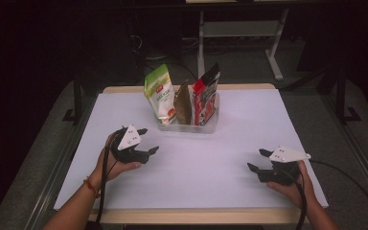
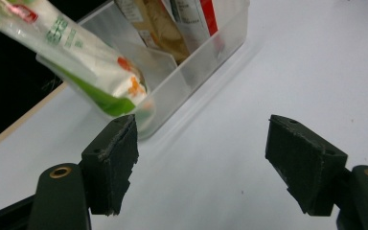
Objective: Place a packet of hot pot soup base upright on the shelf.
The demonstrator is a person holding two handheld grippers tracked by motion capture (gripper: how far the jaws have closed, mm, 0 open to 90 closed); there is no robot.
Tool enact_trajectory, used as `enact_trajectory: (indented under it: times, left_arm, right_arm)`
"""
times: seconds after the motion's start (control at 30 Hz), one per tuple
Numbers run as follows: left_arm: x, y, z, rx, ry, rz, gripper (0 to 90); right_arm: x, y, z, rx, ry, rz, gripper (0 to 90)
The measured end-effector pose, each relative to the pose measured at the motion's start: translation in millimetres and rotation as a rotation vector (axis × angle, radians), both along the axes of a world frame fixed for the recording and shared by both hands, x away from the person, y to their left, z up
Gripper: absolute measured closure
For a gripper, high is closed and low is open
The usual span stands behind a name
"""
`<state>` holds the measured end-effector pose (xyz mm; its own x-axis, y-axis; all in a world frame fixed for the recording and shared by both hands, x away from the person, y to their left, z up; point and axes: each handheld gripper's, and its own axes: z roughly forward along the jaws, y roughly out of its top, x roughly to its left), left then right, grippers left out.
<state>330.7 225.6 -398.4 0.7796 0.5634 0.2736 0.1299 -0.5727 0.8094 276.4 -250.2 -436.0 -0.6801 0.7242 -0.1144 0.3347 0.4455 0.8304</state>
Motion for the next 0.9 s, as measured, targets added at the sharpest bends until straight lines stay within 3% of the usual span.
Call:
enact_trajectory:
  times: [0.4, 0.57, 0.9]
  left_arm:
    - [-6.8, 35.1, -11.6, 0.001, 0.013, 0.035, 26.4]
    - [-10.7, 49.4, -13.2, -0.011, 0.032, 0.051, 26.3]
    - [-16.5, 71.2, -8.7, 0.013, 0.011, 0.075, 26.6]
  right_arm:
    - [-1.5, 10.0, 3.4, -0.099, -0.023, 0.027, 31.7]
    - [-1.1, 12.8, 3.4, -0.113, -0.023, 0.03, 31.2]
    - [3.6, 8.8, 6.9, -0.11, -0.023, 0.001, 30.9]
